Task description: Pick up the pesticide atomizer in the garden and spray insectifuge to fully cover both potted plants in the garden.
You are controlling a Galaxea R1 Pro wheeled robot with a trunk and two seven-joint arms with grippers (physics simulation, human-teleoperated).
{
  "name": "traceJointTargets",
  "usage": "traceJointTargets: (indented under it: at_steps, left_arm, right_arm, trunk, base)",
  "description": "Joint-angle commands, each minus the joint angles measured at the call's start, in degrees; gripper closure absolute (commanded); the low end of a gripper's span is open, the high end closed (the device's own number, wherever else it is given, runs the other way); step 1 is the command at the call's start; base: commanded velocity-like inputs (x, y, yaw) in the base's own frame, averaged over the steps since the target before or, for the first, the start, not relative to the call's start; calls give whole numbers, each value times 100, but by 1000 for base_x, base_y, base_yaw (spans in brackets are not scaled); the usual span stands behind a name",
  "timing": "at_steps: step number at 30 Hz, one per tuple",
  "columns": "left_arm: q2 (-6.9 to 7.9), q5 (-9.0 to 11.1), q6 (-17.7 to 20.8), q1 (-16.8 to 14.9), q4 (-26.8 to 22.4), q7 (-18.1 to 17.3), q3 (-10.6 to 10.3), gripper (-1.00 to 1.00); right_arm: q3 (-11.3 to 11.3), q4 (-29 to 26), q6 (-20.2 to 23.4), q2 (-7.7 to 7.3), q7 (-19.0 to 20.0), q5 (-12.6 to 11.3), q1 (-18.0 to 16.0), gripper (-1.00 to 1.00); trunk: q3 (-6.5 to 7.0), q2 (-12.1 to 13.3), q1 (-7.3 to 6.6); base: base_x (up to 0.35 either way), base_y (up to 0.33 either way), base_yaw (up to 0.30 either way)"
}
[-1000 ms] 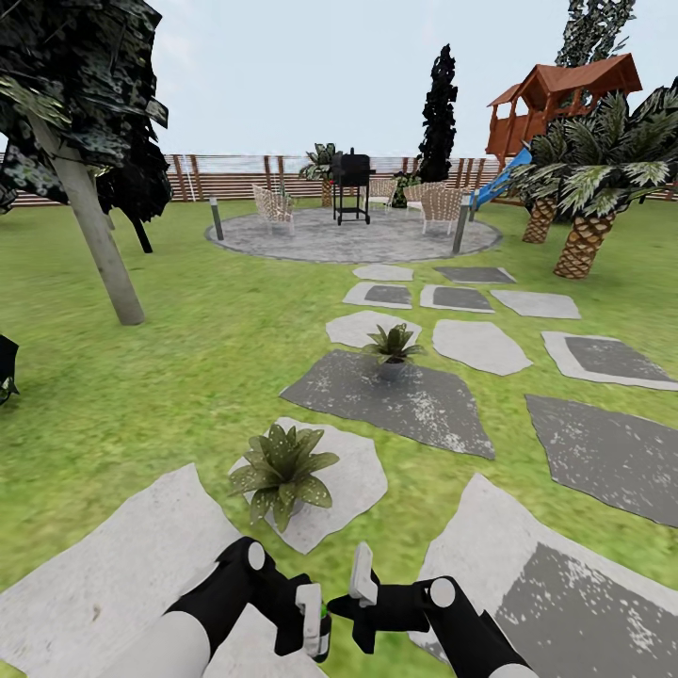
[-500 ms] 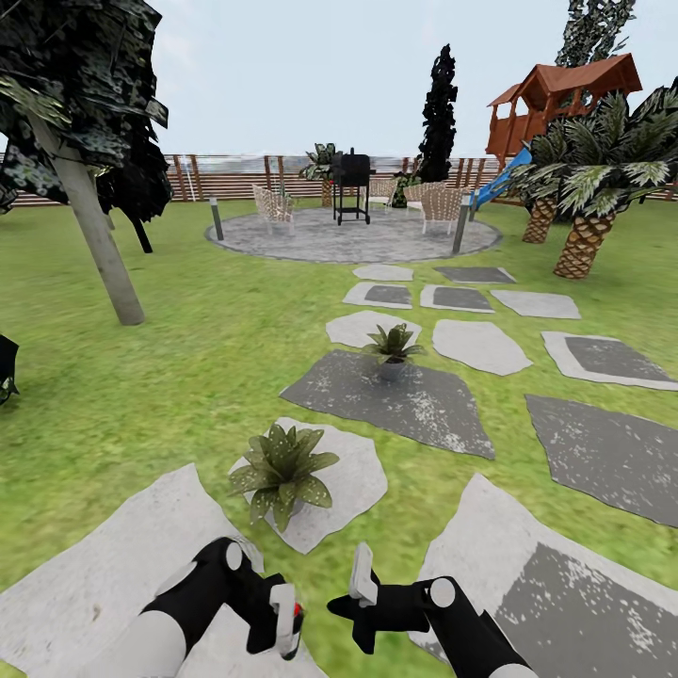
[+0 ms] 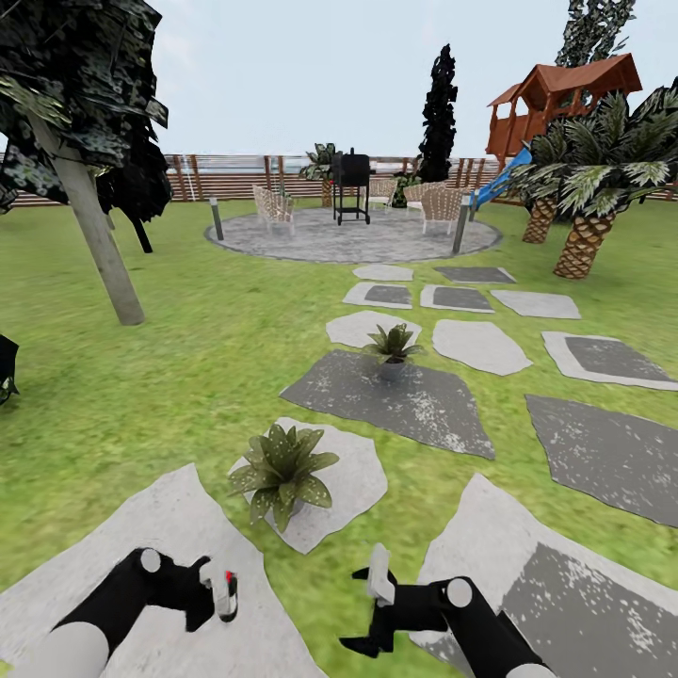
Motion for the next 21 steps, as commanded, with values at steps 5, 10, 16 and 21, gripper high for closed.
traceJointTargets:
  at_steps: [5, 10, 16, 21]
  left_arm:
    - [-31, 1087, -184, 120, 1077, 2284, 1370, 100]
    - [-128, 2405, -1140, 497, 1900, 5393, 1666, 100]
    - [-148, 3371, -1884, 732, 2183, 5804, 1682, 100]
    - [-146, 4091, -1911, 762, 2302, 5910, 1676, 100]
  right_arm:
    - [-31, 78, -26, -452, -38, 33, 12, -100]
    - [-32, 1080, -64, -708, -1938, 25, 24, -100]
    - [-269, 2249, -1212, -772, -4788, -695, 113, -100]
    - [-316, 2723, -2073, -725, -7011, -1629, 258, -100]
  trunk:
    - [-5, -2, -1]
    - [-5, -2, -1]
    - [-5, -2, -1]
    - [-5, -2, -1]
  base:
    - [0, 0, 0]
    - [0, 0, 0]
    - [0, 0, 0]
    - [0, 0, 0]
